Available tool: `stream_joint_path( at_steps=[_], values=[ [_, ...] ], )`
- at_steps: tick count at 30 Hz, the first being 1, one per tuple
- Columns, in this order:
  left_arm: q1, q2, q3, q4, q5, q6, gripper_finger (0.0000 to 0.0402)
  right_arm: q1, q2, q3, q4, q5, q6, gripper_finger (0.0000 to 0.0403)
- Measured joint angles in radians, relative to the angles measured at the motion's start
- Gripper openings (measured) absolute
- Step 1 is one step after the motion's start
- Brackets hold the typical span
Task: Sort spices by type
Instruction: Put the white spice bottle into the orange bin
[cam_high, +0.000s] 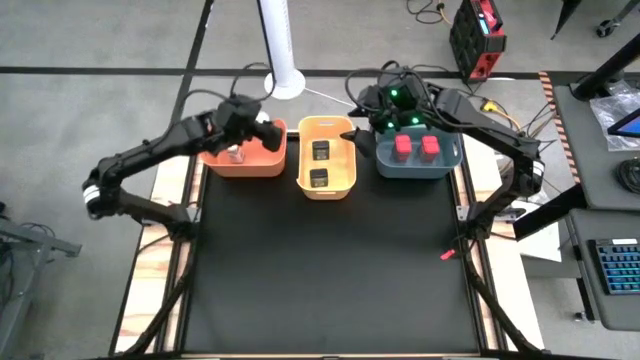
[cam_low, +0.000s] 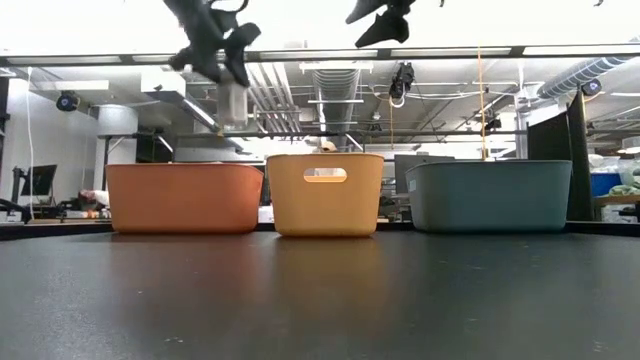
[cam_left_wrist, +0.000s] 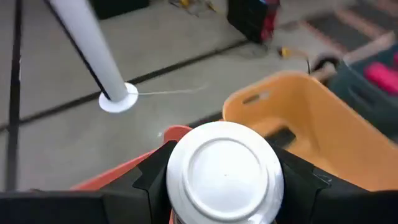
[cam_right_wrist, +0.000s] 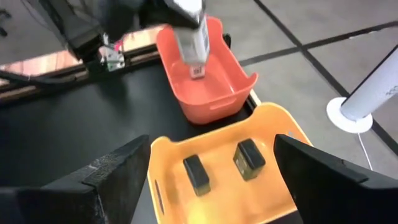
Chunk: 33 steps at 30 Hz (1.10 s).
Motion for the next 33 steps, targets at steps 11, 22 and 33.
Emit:
stream_joint_path(
  at_steps=[11,22,33],
  values=[
    [0.097,0.030,-0.312,0.202,-0.148,-0.331,0.0181,0.000,0.000,-0.042,0.085,-0.003,0.001,0.0318],
    [0.108,0.197,-0.279,0.223,-0.179,-0.441,0.0181,0.001,0.000,-0.046,0.093,-0.002,0.016,0.0324],
    [0.120,0.264,-0.283,0.206,-0.170,-0.494,0.0181,0.001,0.000,-0.057,0.092,-0.002,0.016,0.0322]
  ],
)
